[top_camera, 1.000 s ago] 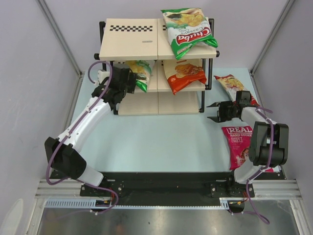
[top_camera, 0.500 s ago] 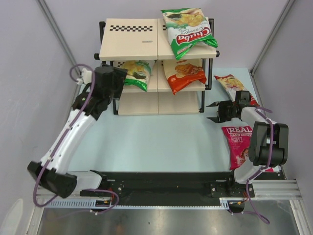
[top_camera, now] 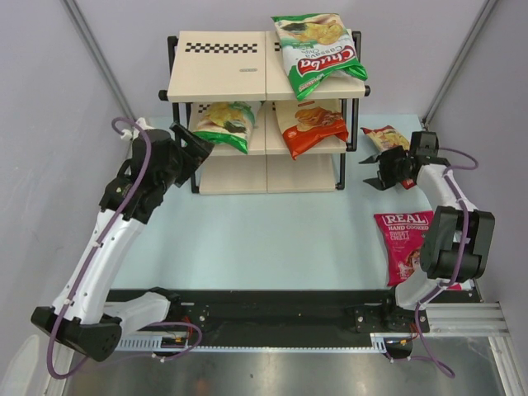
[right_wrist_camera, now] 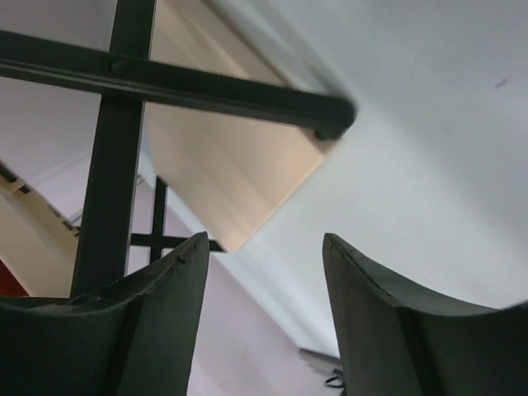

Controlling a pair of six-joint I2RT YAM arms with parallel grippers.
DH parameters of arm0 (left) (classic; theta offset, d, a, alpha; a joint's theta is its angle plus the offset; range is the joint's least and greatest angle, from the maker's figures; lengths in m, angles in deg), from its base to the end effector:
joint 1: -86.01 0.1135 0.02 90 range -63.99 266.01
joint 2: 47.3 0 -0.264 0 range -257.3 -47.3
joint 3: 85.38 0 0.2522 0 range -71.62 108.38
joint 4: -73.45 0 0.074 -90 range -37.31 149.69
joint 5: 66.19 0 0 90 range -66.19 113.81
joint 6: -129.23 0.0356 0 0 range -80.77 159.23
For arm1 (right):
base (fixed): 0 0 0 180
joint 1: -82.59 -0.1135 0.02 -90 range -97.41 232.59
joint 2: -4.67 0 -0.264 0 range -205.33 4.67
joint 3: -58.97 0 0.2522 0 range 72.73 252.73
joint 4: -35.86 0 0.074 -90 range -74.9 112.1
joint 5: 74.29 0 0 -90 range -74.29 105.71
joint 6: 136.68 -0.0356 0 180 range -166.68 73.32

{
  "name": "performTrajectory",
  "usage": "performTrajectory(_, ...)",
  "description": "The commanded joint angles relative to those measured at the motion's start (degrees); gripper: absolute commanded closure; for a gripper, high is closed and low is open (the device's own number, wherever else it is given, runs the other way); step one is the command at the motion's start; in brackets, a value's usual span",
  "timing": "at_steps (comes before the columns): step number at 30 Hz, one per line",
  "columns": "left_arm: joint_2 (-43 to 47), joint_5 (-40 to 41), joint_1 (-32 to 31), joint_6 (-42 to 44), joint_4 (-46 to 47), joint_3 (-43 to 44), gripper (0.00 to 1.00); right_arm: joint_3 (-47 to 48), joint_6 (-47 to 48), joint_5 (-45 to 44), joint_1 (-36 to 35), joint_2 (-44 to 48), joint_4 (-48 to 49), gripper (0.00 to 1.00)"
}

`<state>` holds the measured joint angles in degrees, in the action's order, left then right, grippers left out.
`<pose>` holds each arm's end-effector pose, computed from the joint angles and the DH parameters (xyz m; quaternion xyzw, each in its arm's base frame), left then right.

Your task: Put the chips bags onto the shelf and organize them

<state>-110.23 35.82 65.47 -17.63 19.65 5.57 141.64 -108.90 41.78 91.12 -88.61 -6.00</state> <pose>0.2091 -0.0704 0.4197 -0.3154 0.7831 -0.2614 0.4680 0.3460 -0.0361 0.2466 0.4749 0.7942 0.3321 0.1832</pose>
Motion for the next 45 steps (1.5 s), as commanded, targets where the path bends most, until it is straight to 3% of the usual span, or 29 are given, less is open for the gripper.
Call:
performTrajectory(1, -2.36, -8.4, 0.06, 19.84, -7.76, 5.77, 0.14, 4.38, 12.89, -6.19, 4.38, 2.57, -8.1, 0.38)
performTrajectory(5, -0.45, -13.57, -0.38, 26.7, -9.36, 2.1, 0.14, 5.1, 17.74, -10.32, 9.11, 4.42, -12.15, 0.36)
performTrajectory(11, -2.26, -28.97, -3.7, 34.44, -12.78, -4.5, 0.16, 5.1, 19.85, -10.95, 16.24, 5.12, -13.75, 0.28)
performTrajectory(16, -2.72, -28.45, -7.68, 36.21, -13.5, -7.66, 0.15, 5.1, 17.57, -8.84, 21.7, 2.31, -8.91, 0.26)
performTrajectory(28, 1.68, -27.66, -7.68, 32.96, -9.8, -13.91, 0.15, 5.1, 12.57, -9.19, 20.12, -7.09, 1.47, 0.27)
performTrajectory(41, -2.8, -25.02, -7.68, 32.25, -11.82, -8.29, 0.16, 5.1, 10.45, -8.93, 18.45, -15.62, 11.13, 0.29)
performTrajectory(45, -3.86, -25.19, -7.77, 32.34, -13.76, -7.05, 0.16, 5.1, 12.38, -9.01, 17.66, -17.9, 11.23, 0.34)
